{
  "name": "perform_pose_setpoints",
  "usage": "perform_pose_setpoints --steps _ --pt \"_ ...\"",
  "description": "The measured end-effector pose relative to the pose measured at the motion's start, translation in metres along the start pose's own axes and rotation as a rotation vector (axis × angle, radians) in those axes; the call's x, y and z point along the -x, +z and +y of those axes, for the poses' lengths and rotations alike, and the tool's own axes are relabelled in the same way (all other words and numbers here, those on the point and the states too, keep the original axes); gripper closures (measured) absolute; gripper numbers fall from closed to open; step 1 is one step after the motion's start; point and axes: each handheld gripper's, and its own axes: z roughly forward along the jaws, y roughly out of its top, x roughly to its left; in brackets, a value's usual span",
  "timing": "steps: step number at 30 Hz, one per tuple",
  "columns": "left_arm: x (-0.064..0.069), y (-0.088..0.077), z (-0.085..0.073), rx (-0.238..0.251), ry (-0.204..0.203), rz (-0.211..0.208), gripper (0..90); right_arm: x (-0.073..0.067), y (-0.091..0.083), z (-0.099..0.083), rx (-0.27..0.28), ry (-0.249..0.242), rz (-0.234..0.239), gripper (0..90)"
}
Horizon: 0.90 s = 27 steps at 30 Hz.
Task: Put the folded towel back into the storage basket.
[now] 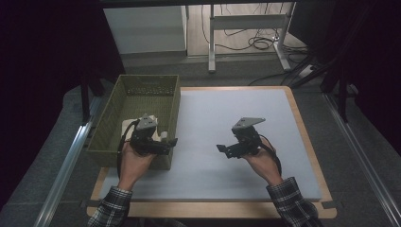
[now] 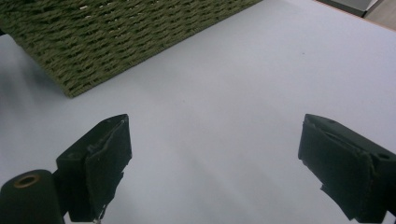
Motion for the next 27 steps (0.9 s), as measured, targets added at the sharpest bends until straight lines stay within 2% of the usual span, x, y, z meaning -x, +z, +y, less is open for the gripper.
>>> perform_pose_setpoints --steps 4,10,13,15,17,21,23,24,27 --pt "0.013 0.004 0.001 0.017 0.01 -0.022 0.8 0.002 -0.01 -0.008 0.005 0.004 -0.01 9.8" --pt "0.037 0.013 0.0 0.044 0.049 -0.045 0.7 0.008 -0.023 -0.022 0.003 0.021 -0.024 9.7" --pt "0.05 0.021 0.0 0.031 0.076 -0.076 0.8 0.012 -0.03 -0.031 0.005 0.035 -0.032 9.8" --pt "0.053 0.024 0.0 0.032 0.079 -0.082 0.8 0.013 -0.031 -0.033 0.005 0.038 -0.036 9.8" --pt "0.06 0.031 -0.001 0.031 0.08 -0.106 0.8 0.015 -0.034 -0.039 0.003 0.045 -0.04 9.7" --pt "0.068 0.036 -0.002 0.036 0.1 -0.099 0.7 0.017 -0.037 -0.044 0.001 0.048 -0.046 9.8" --pt "0.076 0.036 -0.002 0.059 0.14 -0.061 1.2 0.018 -0.04 -0.048 0.002 0.052 -0.049 9.8" --pt "0.082 0.037 -0.002 0.053 0.164 -0.065 1.6 0.019 -0.042 -0.05 0.001 0.054 -0.052 9.8" --pt "0.092 0.04 -0.002 0.043 0.164 -0.114 1.1 0.021 -0.047 -0.055 0.004 0.063 -0.057 9.7"
